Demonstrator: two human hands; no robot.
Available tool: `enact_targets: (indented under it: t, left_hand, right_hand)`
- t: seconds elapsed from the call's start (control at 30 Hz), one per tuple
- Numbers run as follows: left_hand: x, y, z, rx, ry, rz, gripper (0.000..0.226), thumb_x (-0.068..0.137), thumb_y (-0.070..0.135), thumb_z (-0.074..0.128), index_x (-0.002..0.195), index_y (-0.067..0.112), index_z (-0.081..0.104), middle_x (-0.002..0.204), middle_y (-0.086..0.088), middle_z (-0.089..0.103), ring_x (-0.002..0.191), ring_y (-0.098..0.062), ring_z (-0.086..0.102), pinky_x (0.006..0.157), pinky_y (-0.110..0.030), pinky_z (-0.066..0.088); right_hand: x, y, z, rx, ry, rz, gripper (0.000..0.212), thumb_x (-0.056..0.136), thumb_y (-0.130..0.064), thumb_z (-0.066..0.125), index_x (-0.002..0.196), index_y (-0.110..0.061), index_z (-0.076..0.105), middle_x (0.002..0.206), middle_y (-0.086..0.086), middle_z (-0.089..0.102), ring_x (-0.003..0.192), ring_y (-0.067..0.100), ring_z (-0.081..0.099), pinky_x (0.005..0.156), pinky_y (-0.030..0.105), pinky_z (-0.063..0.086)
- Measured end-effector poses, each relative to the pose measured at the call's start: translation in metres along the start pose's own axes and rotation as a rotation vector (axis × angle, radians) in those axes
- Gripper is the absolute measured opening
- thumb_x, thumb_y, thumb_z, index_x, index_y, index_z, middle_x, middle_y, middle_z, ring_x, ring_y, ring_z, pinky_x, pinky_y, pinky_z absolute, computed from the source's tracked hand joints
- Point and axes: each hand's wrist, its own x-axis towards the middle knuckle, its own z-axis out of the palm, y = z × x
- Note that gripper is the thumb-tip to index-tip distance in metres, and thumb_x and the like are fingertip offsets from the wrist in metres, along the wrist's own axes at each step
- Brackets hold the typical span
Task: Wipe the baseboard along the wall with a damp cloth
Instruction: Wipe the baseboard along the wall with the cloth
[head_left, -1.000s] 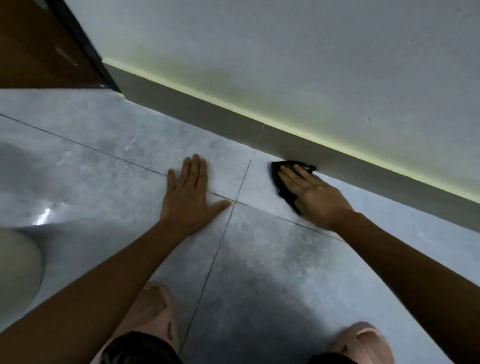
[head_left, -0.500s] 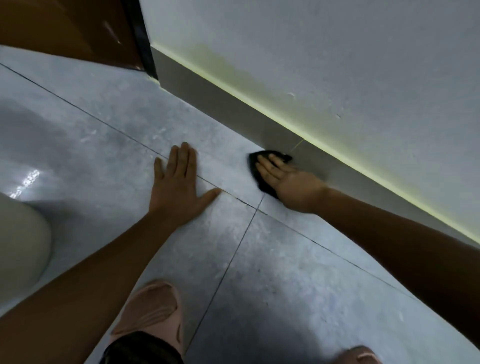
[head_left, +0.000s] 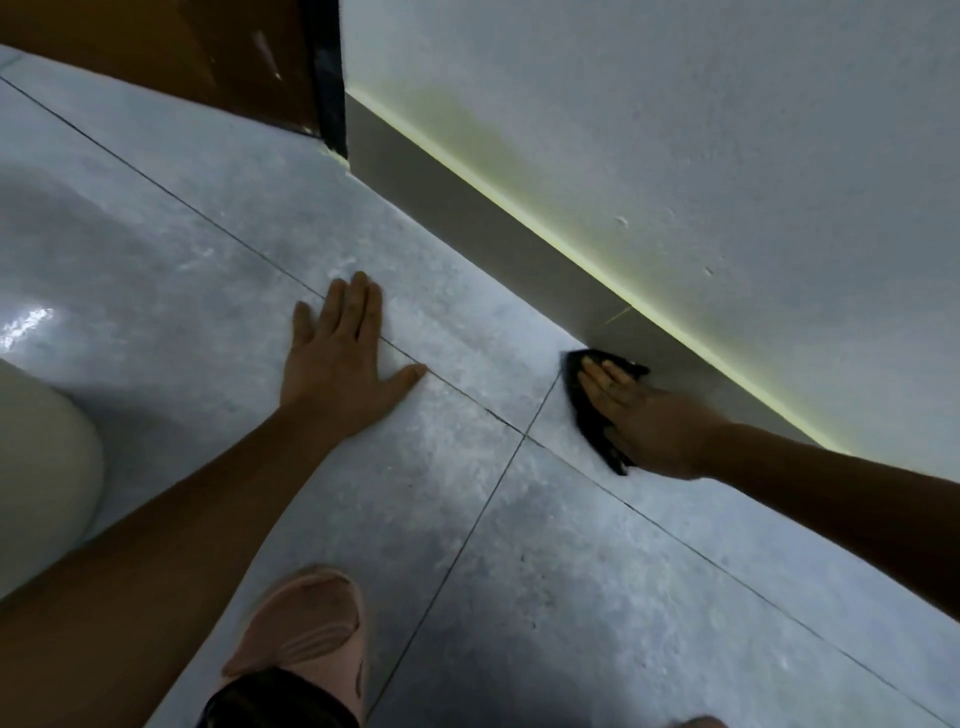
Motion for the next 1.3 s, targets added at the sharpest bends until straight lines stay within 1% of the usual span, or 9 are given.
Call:
enact_targets:
  t: [0.07,0.27,0.5,0.63,0.73,0.83,0.93,1.1,1.3]
  left_hand:
    - [0.000,0.000,-0.002,-0.005,-0.003,0.006,0.094,0.086,0.069,0.025,0.150,0.009,-0.006,0.161,-0.010,-0.009,0.148,-0.026,-0.006,0.118,-0.049,0.001]
    - [0.003,-0.022,-0.004,-0.034,0.095,-0.049,0.089,0.089,0.064,0.030,0.151,0.007,0.001,0.161,-0.012,-0.003,0.148,-0.028,-0.002,0.118,-0.047,0.004]
    - [0.007,-0.058,-0.014,-0.048,0.037,-0.202,0.088,0.090,0.062,0.027,0.150,0.008,-0.008,0.160,-0.012,-0.011,0.147,-0.028,-0.009,0.118,-0.046,-0.004]
    - [0.005,-0.059,-0.012,-0.057,0.032,-0.211,0.089,0.089,0.064,0.024,0.150,0.010,-0.011,0.160,-0.010,-0.014,0.147,-0.027,-0.011,0.118,-0.046,-0.005]
    - [0.006,-0.058,-0.011,-0.067,0.046,-0.215,0.089,0.089,0.064,0.025,0.150,0.010,-0.011,0.160,-0.009,-0.013,0.147,-0.026,-0.011,0.118,-0.046,-0.005]
    - [0.005,-0.058,-0.011,-0.089,0.061,-0.224,0.089,0.090,0.063,0.028,0.150,0.010,-0.009,0.160,-0.009,-0.012,0.147,-0.026,-0.010,0.118,-0.046,-0.005]
    - [0.006,-0.057,-0.013,-0.075,0.061,-0.222,0.089,0.090,0.063,0.028,0.150,0.010,-0.009,0.160,-0.009,-0.012,0.147,-0.026,-0.010,0.118,-0.045,-0.004]
    - [0.002,-0.063,-0.016,-0.108,0.068,-0.204,0.085,0.092,0.060,0.029,0.151,0.013,-0.010,0.161,-0.005,-0.012,0.148,-0.022,-0.010,0.119,-0.040,-0.003]
    - [0.000,-0.067,-0.015,-0.162,0.093,-0.263,0.077,0.095,0.053,0.027,0.151,0.012,-0.008,0.161,-0.006,-0.010,0.147,-0.022,-0.010,0.119,-0.037,-0.004]
  right_hand:
    - [0.030,-0.016,-0.017,0.047,0.083,0.025,0.074,0.093,-0.050,0.006,0.151,-0.005,-0.005,0.161,0.014,-0.006,0.149,0.028,-0.002,0.119,0.033,0.009]
    - [0.119,-0.069,-0.073,0.217,0.296,0.045,0.063,0.102,-0.038,0.028,0.153,-0.009,0.003,0.162,0.005,-0.002,0.149,0.022,-0.005,0.119,0.030,0.000]
    - [0.038,-0.029,-0.010,0.287,0.266,0.105,0.068,0.096,-0.047,0.031,0.153,-0.021,0.006,0.151,-0.013,-0.010,0.144,0.005,0.000,0.116,0.028,0.025]
    - [0.030,-0.028,0.001,0.296,0.250,0.189,0.070,0.090,-0.046,0.024,0.153,-0.020,0.009,0.157,-0.009,-0.001,0.148,0.012,0.012,0.112,0.029,0.031]
    - [0.052,-0.045,-0.014,0.332,0.283,0.215,0.083,0.081,-0.060,0.006,0.153,-0.019,0.008,0.161,-0.004,0.007,0.149,0.014,0.008,0.115,0.028,0.021]
    - [0.081,-0.063,-0.040,0.353,0.308,0.174,0.086,0.087,-0.069,0.019,0.154,-0.018,0.004,0.162,-0.005,0.003,0.149,0.015,0.001,0.118,0.029,0.011]
    - [0.128,-0.079,-0.076,0.324,0.332,0.127,0.081,0.093,-0.056,0.035,0.154,-0.016,0.001,0.163,-0.002,-0.002,0.149,0.017,-0.003,0.119,0.032,0.009]
    - [0.184,-0.103,-0.121,0.334,0.376,0.073,0.068,0.097,-0.038,0.032,0.154,-0.015,0.003,0.163,-0.001,-0.002,0.149,0.017,-0.002,0.119,0.033,0.009]
    - [0.131,-0.076,-0.074,0.316,0.407,0.082,0.065,0.094,-0.038,0.026,0.153,-0.021,0.005,0.162,-0.008,0.004,0.148,0.008,0.002,0.117,0.026,0.016]
